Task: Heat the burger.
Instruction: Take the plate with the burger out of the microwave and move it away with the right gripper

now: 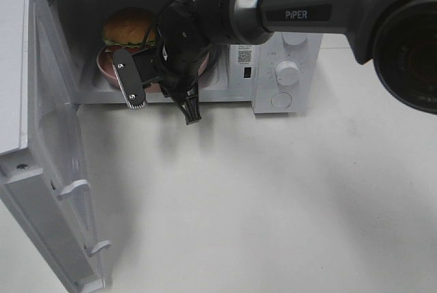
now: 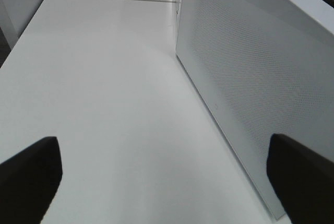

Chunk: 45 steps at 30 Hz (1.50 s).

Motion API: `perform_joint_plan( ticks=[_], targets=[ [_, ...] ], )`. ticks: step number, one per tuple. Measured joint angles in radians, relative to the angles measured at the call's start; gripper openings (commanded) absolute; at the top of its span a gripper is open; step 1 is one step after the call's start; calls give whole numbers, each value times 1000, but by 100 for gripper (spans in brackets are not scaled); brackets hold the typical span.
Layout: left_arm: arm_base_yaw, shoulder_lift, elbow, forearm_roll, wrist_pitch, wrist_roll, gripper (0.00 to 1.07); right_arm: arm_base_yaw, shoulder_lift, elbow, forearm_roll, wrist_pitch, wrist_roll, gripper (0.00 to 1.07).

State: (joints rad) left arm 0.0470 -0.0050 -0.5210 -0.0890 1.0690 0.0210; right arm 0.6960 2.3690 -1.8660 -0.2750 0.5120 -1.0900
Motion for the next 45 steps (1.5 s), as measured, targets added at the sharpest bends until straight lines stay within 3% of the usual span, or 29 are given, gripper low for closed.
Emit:
perform_joint_plan(
  ticks=[4, 9, 33, 45],
  targets=[
    [0, 0, 0, 0, 0, 0, 100, 1, -35, 52, 2, -17, -8, 0],
    [0, 0, 0, 0, 0, 0, 100, 1, -126, 217, -7, -109, -11, 0],
    [0, 0, 0, 0, 0, 0, 100, 1, -414, 744, -64, -418, -9, 0],
    [0, 0, 0, 0, 0, 0, 100, 1, -560, 942, -94, -472, -7, 0]
  ],
)
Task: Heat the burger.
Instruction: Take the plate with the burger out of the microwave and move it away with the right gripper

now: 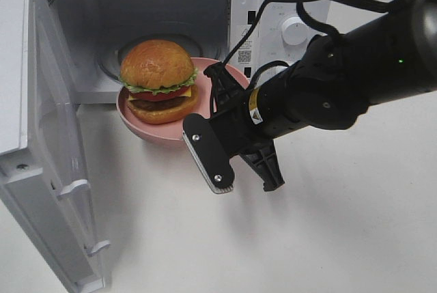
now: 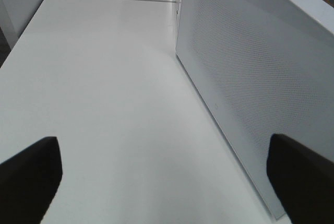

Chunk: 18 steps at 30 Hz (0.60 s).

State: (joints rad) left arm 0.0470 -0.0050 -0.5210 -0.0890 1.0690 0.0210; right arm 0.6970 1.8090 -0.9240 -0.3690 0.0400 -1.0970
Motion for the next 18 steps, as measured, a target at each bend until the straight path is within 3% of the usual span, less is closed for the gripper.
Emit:
perform_joint_plan(
  ticks=[18],
  targets=[
    [0, 0, 0, 0, 0, 0, 100, 0, -307, 281, -47, -5, 4, 0]
  ],
)
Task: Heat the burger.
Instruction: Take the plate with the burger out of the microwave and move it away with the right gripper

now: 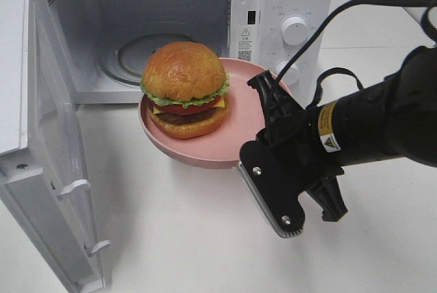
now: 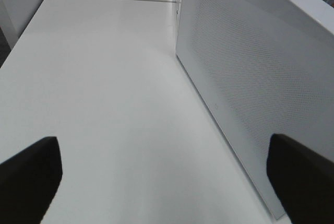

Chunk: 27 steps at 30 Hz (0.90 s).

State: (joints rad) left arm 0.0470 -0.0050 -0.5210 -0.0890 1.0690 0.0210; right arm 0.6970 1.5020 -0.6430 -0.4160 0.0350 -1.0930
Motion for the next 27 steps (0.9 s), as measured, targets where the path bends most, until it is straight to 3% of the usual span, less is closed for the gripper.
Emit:
perform_joint_plan(
  ticks=[16, 27],
  targets=[
    [0, 0, 0, 0, 0, 0, 100, 0, -280, 172, 0, 142, 99, 0],
    [0, 0, 0, 0, 0, 0, 100, 0, -419, 236, -17, 255, 208, 0]
  ],
)
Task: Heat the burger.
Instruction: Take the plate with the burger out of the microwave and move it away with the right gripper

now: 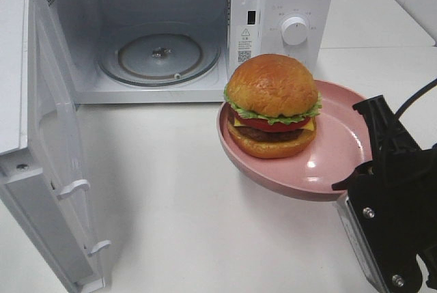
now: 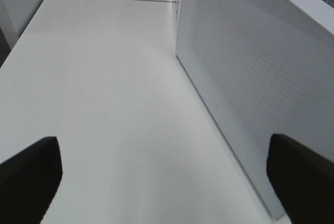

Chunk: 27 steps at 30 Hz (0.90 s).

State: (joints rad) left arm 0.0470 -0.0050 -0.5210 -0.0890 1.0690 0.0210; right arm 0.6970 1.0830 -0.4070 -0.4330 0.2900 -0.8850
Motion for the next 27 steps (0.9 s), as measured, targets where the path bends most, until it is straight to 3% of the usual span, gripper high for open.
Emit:
perform_joint_plan(
  ticks=[8, 16, 27],
  targets=[
    [0, 0, 0, 0, 0, 0, 100, 0, -40, 6, -141, 105, 252, 0],
    [0, 0, 0, 0, 0, 0, 100, 0, -40, 6, -347, 217, 658, 0],
    [0, 0, 0, 0, 0, 0, 100, 0, -40, 6, -427, 368, 968, 0]
  ],
)
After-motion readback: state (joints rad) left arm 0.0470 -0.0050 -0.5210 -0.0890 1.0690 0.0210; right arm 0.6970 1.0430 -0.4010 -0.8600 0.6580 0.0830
